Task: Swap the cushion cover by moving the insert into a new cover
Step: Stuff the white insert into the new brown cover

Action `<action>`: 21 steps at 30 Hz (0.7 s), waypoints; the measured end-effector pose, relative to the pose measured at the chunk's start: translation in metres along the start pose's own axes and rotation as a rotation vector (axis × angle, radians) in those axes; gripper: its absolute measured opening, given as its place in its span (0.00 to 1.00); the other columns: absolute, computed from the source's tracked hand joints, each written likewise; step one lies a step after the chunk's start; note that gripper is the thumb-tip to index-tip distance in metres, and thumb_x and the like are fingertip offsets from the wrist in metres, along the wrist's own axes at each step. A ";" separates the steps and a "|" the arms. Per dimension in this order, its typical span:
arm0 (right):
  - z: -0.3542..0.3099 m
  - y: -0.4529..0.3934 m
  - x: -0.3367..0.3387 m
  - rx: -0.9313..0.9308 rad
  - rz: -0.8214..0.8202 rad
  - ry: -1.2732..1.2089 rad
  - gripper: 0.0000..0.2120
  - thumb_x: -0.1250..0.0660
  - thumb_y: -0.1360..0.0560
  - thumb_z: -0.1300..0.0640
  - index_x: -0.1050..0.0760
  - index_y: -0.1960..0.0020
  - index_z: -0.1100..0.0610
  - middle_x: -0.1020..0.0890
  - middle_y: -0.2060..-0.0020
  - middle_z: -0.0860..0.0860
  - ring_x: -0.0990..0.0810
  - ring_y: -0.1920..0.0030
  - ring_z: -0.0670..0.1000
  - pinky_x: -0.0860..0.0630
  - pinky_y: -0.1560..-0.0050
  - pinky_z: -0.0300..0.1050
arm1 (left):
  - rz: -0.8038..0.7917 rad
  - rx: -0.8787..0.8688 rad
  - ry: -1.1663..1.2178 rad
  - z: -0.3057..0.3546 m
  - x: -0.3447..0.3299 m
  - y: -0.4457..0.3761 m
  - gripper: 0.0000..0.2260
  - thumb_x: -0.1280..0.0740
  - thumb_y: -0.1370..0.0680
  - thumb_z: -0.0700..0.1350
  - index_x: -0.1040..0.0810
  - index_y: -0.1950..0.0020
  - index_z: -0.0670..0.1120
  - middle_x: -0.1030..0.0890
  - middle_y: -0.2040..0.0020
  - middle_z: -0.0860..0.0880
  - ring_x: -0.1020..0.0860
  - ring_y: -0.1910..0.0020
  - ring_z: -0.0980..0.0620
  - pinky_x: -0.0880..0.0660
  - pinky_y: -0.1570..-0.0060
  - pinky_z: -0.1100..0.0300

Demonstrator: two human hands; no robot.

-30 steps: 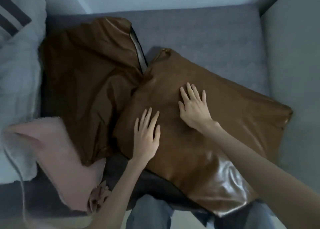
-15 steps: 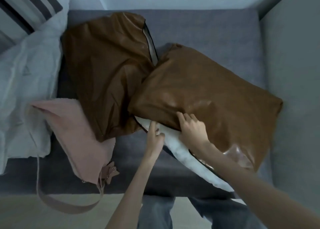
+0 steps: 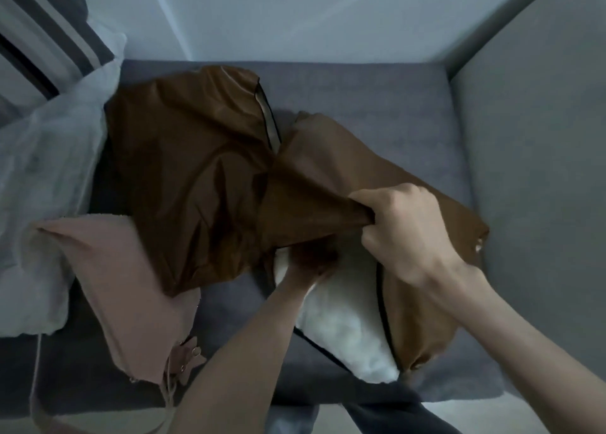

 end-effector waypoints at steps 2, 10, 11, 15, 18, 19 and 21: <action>0.007 -0.003 -0.015 -0.083 -0.020 -0.006 0.16 0.39 0.42 0.64 0.20 0.58 0.56 0.19 0.68 0.54 0.23 0.63 0.61 0.28 0.66 0.47 | 0.035 -0.041 -0.308 0.007 0.008 -0.014 0.28 0.42 0.20 0.58 0.42 0.23 0.50 0.37 0.24 0.46 0.36 0.27 0.47 0.38 0.31 0.52; -0.018 0.050 -0.133 -0.090 -0.461 0.086 0.29 0.35 0.31 0.65 0.37 0.32 0.55 0.30 0.42 0.53 0.28 0.42 0.55 0.26 0.54 0.47 | 0.537 0.252 0.680 -0.046 0.030 0.110 0.10 0.37 0.22 0.39 0.23 0.42 0.42 0.20 0.45 0.44 0.23 0.46 0.49 0.26 0.43 0.57; -0.020 0.059 -0.145 -0.105 -0.522 0.113 0.31 0.35 0.31 0.65 0.40 0.31 0.55 0.32 0.40 0.54 0.29 0.42 0.55 0.26 0.51 0.47 | 0.500 0.422 1.111 -0.055 0.027 0.110 0.08 0.40 0.21 0.38 0.23 0.46 0.44 0.20 0.49 0.45 0.23 0.51 0.51 0.25 0.50 0.60; -0.028 0.066 -0.159 -0.127 -0.430 0.032 0.30 0.32 0.38 0.69 0.35 0.38 0.57 0.28 0.48 0.54 0.26 0.51 0.56 0.29 0.61 0.47 | 0.643 0.355 1.983 -0.063 0.069 0.099 0.13 0.43 0.23 0.44 0.20 0.48 0.44 0.18 0.51 0.45 0.21 0.52 0.45 0.24 0.50 0.58; -0.017 0.081 -0.155 -0.118 -0.352 0.121 0.31 0.33 0.44 0.72 0.31 0.42 0.58 0.27 0.50 0.55 0.26 0.52 0.58 0.27 0.58 0.50 | 0.692 0.266 1.930 -0.078 0.104 0.091 0.18 0.36 0.23 0.52 0.22 0.35 0.46 0.19 0.39 0.46 0.21 0.39 0.44 0.26 0.40 0.51; -0.006 0.095 -0.154 -0.163 -0.425 0.172 0.32 0.33 0.41 0.71 0.33 0.38 0.57 0.28 0.46 0.55 0.28 0.47 0.58 0.27 0.51 0.51 | 0.649 0.365 1.850 -0.083 0.105 0.092 0.19 0.33 0.23 0.51 0.23 0.34 0.45 0.19 0.39 0.46 0.22 0.39 0.44 0.26 0.39 0.49; 0.028 0.120 -0.143 -0.312 -0.574 0.257 0.30 0.37 0.32 0.68 0.38 0.32 0.56 0.32 0.39 0.55 0.32 0.39 0.58 0.30 0.42 0.52 | 0.662 0.578 1.720 -0.084 0.106 0.103 0.17 0.31 0.23 0.46 0.24 0.36 0.43 0.19 0.41 0.47 0.21 0.42 0.46 0.23 0.44 0.50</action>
Point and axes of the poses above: each hand's wrist, its own y-axis away from the middle knuckle, its own x-axis out of the back of the hand, z = x × y, the point moved 4 cm from there along -y, towards the middle knuckle
